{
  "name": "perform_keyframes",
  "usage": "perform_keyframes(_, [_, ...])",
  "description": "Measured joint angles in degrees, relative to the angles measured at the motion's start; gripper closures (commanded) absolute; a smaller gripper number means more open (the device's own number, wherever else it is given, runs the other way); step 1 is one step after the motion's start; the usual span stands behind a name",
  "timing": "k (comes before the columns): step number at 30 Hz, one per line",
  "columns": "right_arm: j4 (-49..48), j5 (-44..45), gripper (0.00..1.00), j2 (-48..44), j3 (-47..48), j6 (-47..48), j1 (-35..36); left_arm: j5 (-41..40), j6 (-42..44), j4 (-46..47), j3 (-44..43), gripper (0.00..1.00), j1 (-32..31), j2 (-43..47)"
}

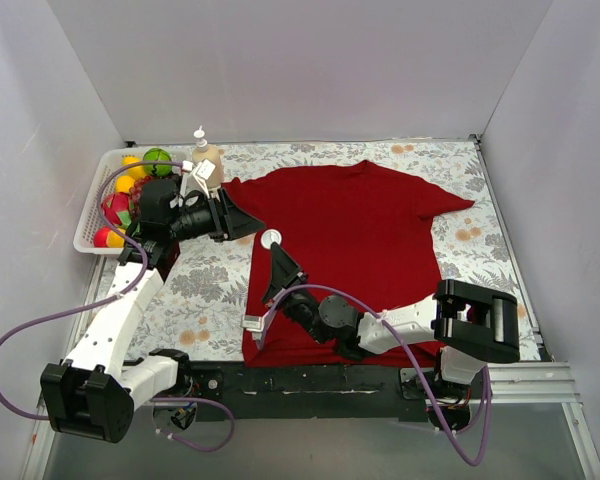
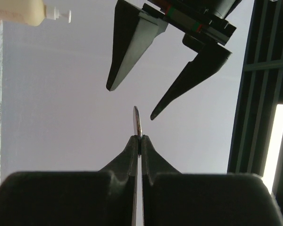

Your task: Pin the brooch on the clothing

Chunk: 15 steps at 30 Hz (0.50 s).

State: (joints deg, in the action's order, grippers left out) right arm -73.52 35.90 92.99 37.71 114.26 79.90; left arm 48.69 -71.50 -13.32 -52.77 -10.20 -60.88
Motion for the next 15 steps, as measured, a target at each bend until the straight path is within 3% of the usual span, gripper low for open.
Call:
perform_keyframes(10, [-0.02, 0.68, 0.99, 0.0, 1.7, 0.02, 0.0, 6.34, -4.09, 6.08, 5.66, 0.55, -0.02, 2.54])
perform_keyframes(15, [0.09, 0.83, 0.99, 0.07, 1.97, 0.02, 0.0, 7.52, -6.43, 9.01, 7.34, 0.64, -0.02, 2.58])
